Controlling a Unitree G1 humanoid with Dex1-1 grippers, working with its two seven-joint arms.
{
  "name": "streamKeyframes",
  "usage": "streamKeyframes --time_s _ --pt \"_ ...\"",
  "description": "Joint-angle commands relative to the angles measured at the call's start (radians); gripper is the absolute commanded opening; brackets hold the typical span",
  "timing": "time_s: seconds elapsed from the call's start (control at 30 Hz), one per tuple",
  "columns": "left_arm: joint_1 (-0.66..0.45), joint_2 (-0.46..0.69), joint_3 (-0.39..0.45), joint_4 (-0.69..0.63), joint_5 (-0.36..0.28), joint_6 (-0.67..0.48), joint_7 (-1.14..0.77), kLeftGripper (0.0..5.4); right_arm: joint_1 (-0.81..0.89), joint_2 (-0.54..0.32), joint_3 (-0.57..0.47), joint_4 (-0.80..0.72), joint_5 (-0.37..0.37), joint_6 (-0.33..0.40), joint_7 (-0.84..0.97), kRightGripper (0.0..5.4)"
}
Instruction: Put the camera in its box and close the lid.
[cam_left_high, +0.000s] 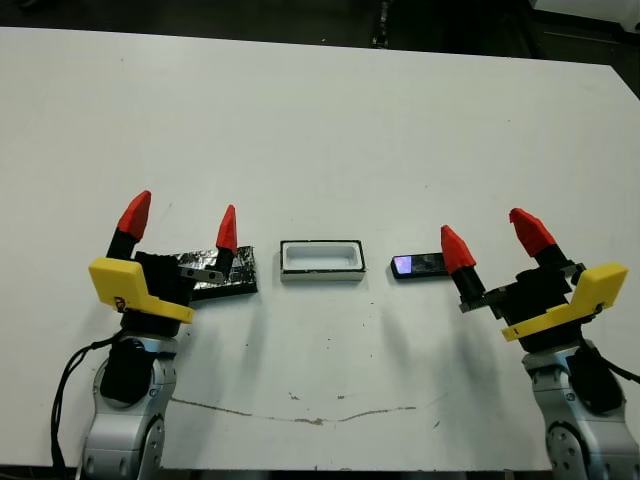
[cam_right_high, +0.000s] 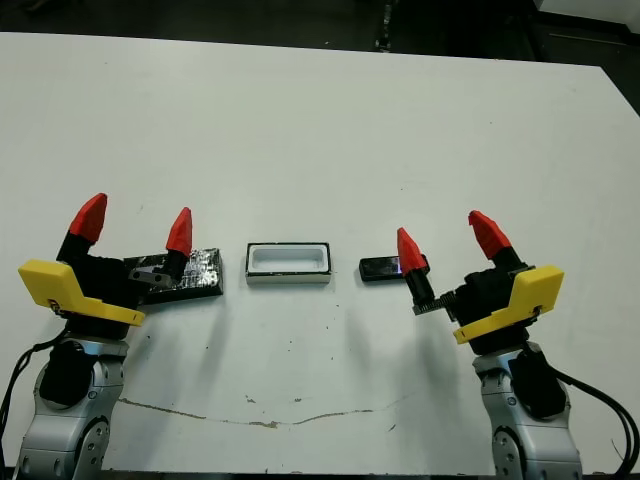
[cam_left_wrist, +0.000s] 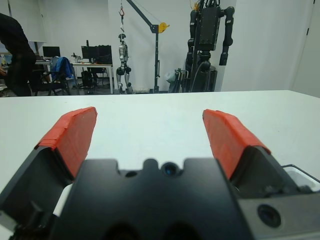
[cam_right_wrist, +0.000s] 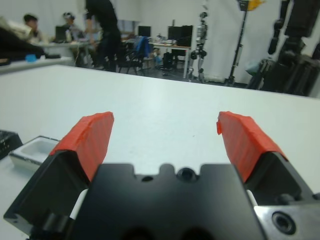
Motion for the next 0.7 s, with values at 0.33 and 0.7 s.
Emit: streamKeyframes --time_s 0.33,0.7 --pt "0.015 -0.002 0.002 0.007 0.005 0.004 0.000 5.38 -0.343 -0.349 -0.045 0.268 0.095 0.132 0.401 5.40" --pt "0.019 -0.005 0.003 -0.001 0.004 0.016 0.004 5.38 -0.636 -0.438 0.107 0.568 -0.041 0.045 0.717 5.40"
